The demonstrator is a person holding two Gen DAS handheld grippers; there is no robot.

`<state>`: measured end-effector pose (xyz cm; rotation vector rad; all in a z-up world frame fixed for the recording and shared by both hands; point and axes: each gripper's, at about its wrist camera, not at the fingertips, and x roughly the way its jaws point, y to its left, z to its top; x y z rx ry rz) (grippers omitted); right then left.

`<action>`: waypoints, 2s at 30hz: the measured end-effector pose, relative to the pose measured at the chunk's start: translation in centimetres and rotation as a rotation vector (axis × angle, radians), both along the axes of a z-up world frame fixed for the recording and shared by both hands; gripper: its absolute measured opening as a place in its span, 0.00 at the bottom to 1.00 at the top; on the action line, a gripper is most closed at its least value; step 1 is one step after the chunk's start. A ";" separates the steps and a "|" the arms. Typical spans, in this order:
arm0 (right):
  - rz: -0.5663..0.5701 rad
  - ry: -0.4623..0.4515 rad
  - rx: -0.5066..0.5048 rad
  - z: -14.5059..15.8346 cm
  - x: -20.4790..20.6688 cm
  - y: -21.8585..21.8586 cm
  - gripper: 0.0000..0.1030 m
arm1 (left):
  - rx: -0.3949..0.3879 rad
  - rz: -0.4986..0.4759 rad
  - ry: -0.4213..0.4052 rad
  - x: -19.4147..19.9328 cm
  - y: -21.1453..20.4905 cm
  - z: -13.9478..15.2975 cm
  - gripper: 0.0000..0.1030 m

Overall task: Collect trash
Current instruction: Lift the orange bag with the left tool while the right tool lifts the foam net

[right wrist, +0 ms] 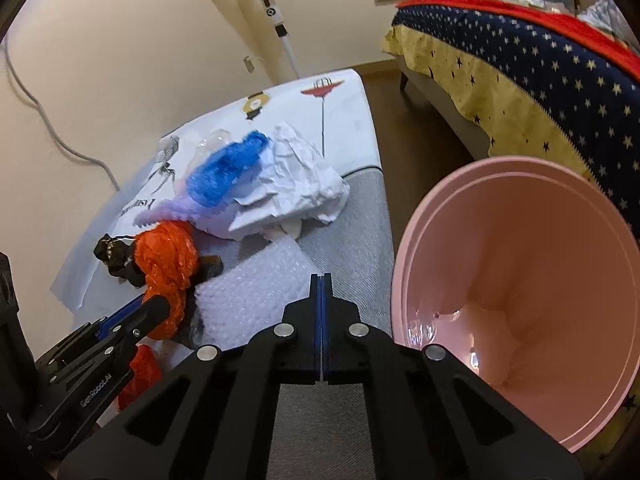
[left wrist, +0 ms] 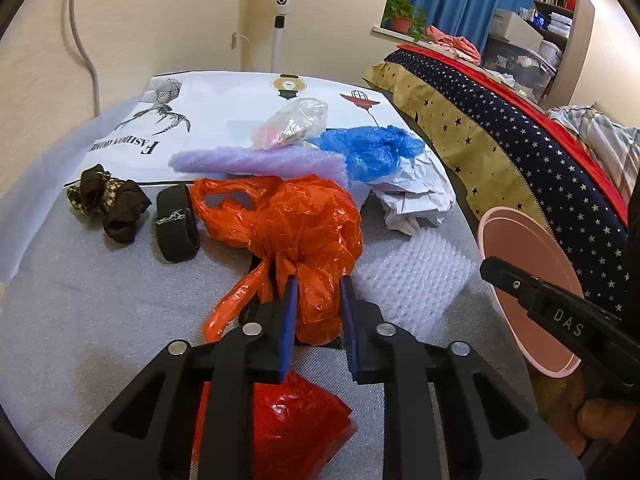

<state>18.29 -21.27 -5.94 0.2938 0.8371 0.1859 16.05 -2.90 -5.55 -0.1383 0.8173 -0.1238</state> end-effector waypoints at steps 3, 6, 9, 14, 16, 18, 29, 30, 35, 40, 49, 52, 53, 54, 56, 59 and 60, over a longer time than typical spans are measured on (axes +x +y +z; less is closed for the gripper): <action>0.007 -0.008 0.000 0.4 -0.3 0.3 0.00 | 0.000 0.012 -0.010 -0.4 0.4 0.4 0.18; -0.002 -0.015 0.010 0.5 -0.5 0.1 0.08 | 0.001 0.028 -0.019 -1.0 0.9 0.7 0.17; 0.002 -0.017 0.013 0.3 -0.3 0.3 0.33 | -0.005 0.052 -0.027 -1.8 1.6 1.1 0.17; 0.021 0.021 0.012 -0.8 1.2 1.4 0.43 | -0.014 0.054 -0.039 -2.3 1.9 1.7 0.17; 0.031 0.044 0.001 -1.5 1.7 1.8 0.42 | -0.008 0.051 -0.043 -2.3 1.9 1.8 0.17; 0.039 0.052 -0.019 -1.7 1.9 2.1 0.24 | -0.017 0.056 -0.039 -2.3 1.9 1.8 0.17; 0.044 -0.025 -0.032 0.8 0.0 1.6 0.06 | -0.017 0.059 -0.069 -3.0 2.3 2.7 0.17; 0.045 -0.040 -0.034 1.3 -0.4 1.5 0.06 | -0.017 0.058 -0.073 -3.1 2.3 2.8 0.17; 0.042 -0.102 -0.052 3.7 -2.2 0.9 0.06 | -0.016 0.052 -0.104 -4.3 2.1 3.9 0.17; 0.015 -0.139 -0.065 5.6 -4.2 -0.2 0.06 | -0.021 0.045 -0.131 -5.8 1.9 4.9 0.17; -0.049 -0.212 -0.141 9.4 -8.5 -2.6 0.06 | -0.029 0.016 -0.184 -8.6 0.8 6.9 0.17; -0.079 -0.232 -0.167 10.6 -9.6 -3.6 0.06 | -0.033 0.001 -0.199 -9.5 0.1 7.5 0.17; -0.084 -0.237 -0.171 10.9 -9.9 -3.8 0.06 | -0.033 -0.005 -0.204 -9.7 -0.2 7.7 0.17; -0.091 -0.244 -0.178 11.3 -10.4 -4.3 0.06 | -0.034 -0.013 -0.211 -9.9 -0.5 7.9 0.17; -0.102 -0.248 -0.188 11.8 -11.0 -4.9 0.06 | -0.035 -0.026 -0.223 -10.2 -1.1 8.3 0.17; -0.123 -0.257 -0.204 12.7 -12.0 -5.9 0.06 | -0.035 -0.046 -0.240 -10.7 -2.0 8.8 0.16; -0.131 -0.261 -0.206 13.0 -12.2 -6.3 0.06 | -0.032 -0.053 -0.242 -10.7 -2.2 8.8 0.15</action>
